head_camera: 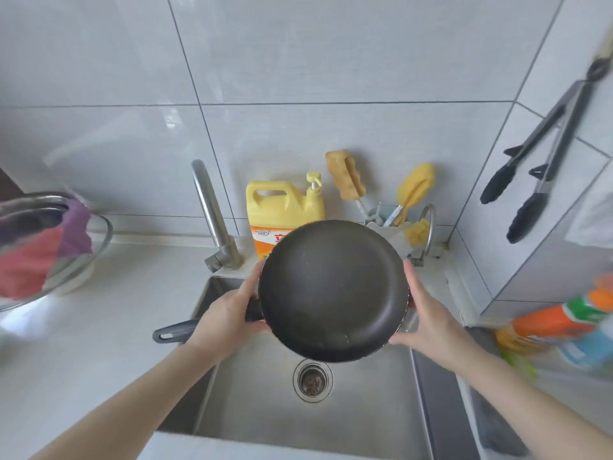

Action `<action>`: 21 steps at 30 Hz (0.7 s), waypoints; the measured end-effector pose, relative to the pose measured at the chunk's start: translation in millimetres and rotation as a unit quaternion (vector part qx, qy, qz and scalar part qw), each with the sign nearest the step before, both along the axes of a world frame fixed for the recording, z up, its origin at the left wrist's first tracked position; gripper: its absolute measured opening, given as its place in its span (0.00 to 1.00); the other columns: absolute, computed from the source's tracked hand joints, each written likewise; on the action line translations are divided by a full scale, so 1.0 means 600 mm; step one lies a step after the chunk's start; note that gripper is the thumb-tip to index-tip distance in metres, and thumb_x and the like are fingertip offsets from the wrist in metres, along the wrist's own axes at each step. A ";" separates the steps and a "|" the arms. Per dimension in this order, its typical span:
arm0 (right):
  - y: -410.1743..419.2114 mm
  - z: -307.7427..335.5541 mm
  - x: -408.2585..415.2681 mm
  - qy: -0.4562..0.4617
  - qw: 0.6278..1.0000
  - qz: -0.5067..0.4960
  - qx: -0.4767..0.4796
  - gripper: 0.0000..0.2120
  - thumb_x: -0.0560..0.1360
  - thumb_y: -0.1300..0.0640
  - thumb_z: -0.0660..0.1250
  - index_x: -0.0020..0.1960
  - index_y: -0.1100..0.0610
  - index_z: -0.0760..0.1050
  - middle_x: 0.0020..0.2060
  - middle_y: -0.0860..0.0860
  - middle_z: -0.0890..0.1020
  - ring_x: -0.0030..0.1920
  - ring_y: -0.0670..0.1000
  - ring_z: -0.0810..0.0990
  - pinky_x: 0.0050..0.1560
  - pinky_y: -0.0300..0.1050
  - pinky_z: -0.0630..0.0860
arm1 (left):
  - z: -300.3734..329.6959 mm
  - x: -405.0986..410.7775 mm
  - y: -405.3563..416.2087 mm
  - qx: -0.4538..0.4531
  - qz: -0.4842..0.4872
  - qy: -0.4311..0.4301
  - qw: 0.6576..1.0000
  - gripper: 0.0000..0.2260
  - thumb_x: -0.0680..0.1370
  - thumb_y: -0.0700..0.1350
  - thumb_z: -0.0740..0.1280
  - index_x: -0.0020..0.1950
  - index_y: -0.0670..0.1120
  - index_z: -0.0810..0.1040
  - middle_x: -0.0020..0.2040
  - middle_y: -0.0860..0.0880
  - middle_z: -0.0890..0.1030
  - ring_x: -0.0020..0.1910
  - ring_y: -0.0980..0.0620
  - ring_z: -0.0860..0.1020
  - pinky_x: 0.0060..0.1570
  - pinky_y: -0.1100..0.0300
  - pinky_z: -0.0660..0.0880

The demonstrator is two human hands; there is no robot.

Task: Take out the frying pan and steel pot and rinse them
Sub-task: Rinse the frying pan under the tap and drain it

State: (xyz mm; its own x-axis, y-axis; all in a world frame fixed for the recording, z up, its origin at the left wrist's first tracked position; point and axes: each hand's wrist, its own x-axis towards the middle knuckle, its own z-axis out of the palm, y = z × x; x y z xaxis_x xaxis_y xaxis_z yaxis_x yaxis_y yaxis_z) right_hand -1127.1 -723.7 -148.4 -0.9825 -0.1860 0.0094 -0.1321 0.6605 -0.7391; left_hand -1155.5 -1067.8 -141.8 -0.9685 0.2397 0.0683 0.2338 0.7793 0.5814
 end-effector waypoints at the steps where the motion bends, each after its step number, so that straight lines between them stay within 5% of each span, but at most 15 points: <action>1: 0.004 0.019 0.004 0.046 0.999 -0.004 0.016 0.63 0.65 0.52 0.80 0.68 0.26 0.29 0.64 0.24 0.60 0.59 0.31 0.68 0.58 0.32 0.64 | 0.014 0.003 0.005 0.003 0.005 0.055 0.998 0.52 0.67 0.53 0.78 0.76 0.67 0.43 0.46 0.61 0.79 0.46 0.57 0.76 0.44 0.64 0.69; 3: 0.014 0.060 0.008 0.136 0.990 -0.017 0.037 0.63 0.65 0.55 0.80 0.68 0.25 0.30 0.66 0.25 0.55 0.62 0.33 0.65 0.60 0.25 0.59 | 0.044 0.006 0.011 -0.015 0.013 0.168 0.986 0.53 0.65 0.54 0.79 0.79 0.60 0.46 0.45 0.55 0.81 0.41 0.52 0.77 0.38 0.60 0.71; 5: 0.021 0.105 0.006 0.221 0.973 -0.035 0.064 0.61 0.64 0.57 0.81 0.75 0.35 0.38 0.71 0.38 0.59 0.65 0.37 0.64 0.61 0.21 0.56 | 0.085 0.011 0.017 -0.042 0.019 0.265 0.963 0.55 0.63 0.55 0.80 0.79 0.56 0.46 0.40 0.51 0.81 0.36 0.47 0.78 0.30 0.58 0.72; 7: 0.029 0.148 0.001 0.314 0.942 -0.055 0.103 0.58 0.62 0.59 0.82 0.78 0.53 0.45 0.69 0.55 0.69 0.64 0.48 0.68 0.61 0.29 0.59 | 0.138 0.016 0.025 -0.047 0.030 0.336 0.940 0.55 0.61 0.53 0.81 0.78 0.56 0.49 0.35 0.50 0.79 0.31 0.46 0.77 0.24 0.58 0.70; 9: 0.033 0.196 0.000 0.375 0.916 -0.060 0.126 0.56 0.60 0.63 0.82 0.76 0.61 0.47 0.67 0.57 0.69 0.63 0.53 0.67 0.62 0.34 0.59 | 0.191 0.019 0.034 -0.051 0.042 0.391 0.918 0.53 0.59 0.52 0.82 0.76 0.50 0.55 0.32 0.49 0.79 0.27 0.46 0.77 0.22 0.59 0.70; 16: 0.043 0.334 0.008 0.458 0.876 -0.055 0.140 0.55 0.61 0.63 0.81 0.75 0.58 0.48 0.68 0.57 0.67 0.66 0.54 0.64 0.66 0.31 0.53 | 0.312 0.015 0.051 -0.055 0.076 0.463 0.882 0.50 0.62 0.52 0.81 0.75 0.45 0.56 0.35 0.45 0.81 0.30 0.42 0.80 0.22 0.55 0.74; 21: 0.054 0.383 0.018 0.483 0.861 -0.075 0.138 0.54 0.64 0.60 0.80 0.75 0.50 0.45 0.71 0.60 0.68 0.67 0.54 0.66 0.60 0.44 0.65 | 0.359 0.029 0.069 -0.059 0.093 0.489 0.865 0.50 0.63 0.53 0.81 0.75 0.46 0.54 0.37 0.45 0.82 0.32 0.43 0.80 0.24 0.55 0.74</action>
State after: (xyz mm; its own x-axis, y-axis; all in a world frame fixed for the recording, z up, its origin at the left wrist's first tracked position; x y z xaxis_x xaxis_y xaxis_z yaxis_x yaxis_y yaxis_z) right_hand -1116.3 -691.4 81.1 -0.5534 -0.1847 0.8122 -0.4962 0.8563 -0.1434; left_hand -1138.4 -1026.2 73.6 -0.4831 0.1477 0.8630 0.4330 0.8970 0.0888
